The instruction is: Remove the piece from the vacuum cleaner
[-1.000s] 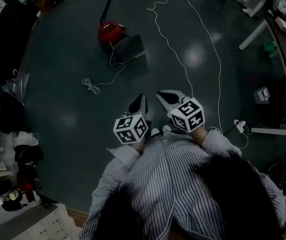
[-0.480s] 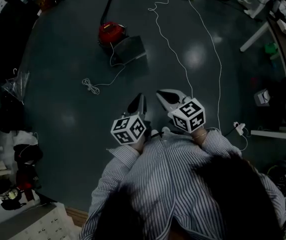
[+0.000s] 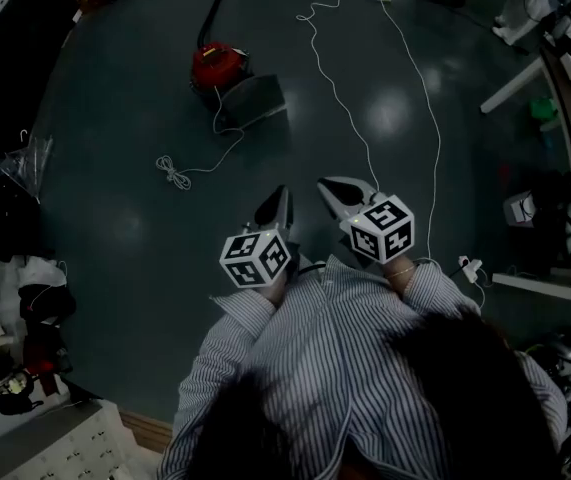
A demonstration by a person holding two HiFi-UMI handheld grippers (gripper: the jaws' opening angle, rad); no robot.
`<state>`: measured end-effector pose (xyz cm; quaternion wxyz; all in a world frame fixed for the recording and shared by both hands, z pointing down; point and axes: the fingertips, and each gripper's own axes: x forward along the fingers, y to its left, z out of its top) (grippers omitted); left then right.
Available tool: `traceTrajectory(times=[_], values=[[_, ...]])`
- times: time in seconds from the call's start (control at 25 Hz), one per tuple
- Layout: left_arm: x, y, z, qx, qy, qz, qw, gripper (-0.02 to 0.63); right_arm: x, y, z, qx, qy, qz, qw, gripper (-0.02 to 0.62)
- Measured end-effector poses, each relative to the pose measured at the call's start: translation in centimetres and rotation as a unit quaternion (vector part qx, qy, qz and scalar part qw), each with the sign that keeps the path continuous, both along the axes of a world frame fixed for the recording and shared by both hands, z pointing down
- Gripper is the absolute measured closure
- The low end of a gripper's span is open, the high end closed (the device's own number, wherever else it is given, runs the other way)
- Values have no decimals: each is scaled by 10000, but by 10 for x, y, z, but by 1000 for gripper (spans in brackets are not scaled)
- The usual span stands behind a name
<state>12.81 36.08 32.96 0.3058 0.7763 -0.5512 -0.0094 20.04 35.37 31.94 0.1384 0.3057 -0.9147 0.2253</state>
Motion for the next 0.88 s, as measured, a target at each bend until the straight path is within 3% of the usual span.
traceTrajectory(times=[0.24, 0.4, 0.88], values=[[-11, -23, 19, -235, 95, -203, 9995, 603, -4, -23, 18, -258, -6, -70, 9996, 594], [-27, -58, 36, -298, -8, -101, 9995, 603, -25, -60, 31, -278, 40, -80, 9996, 594], [-133, -243, 37, -394, 254, 19, 9989, 603, -130, -241, 35, -219, 369, 7, 9991, 594]])
